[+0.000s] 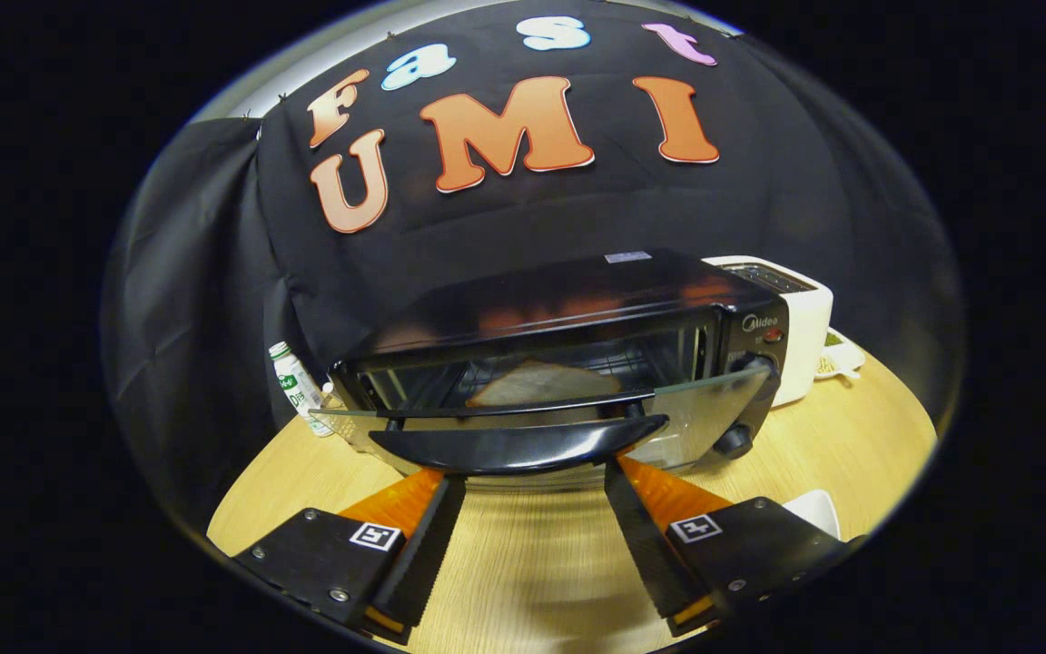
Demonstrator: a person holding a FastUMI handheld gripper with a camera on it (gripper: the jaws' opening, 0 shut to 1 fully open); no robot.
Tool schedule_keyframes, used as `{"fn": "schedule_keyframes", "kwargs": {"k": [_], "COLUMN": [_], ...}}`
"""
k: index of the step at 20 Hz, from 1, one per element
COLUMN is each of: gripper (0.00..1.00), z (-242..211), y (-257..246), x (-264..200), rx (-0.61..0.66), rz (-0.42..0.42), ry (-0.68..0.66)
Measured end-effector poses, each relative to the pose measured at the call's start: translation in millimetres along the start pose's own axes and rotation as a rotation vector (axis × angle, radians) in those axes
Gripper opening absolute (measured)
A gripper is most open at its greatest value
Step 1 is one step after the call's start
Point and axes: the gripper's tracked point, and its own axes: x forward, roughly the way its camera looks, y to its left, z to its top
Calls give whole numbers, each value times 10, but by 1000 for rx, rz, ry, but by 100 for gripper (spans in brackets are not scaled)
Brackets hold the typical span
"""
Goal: Open the toaster oven, put the food inside, and close the toaster oven door.
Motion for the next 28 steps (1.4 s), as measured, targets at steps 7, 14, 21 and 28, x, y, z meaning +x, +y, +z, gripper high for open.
{"fn": "schedule_keyframes", "kwargs": {"k": [7,14,21,28], "gripper": [92,92,93,96], "z": [332,427,667,925], "y": [-21,8,127,-59], "x": [99,-60,-688,-1343], "rx": [-120,-121,-191,-164], "rz": [-40,-9,60,100], "ry": [-106,-149,-318,-451]}}
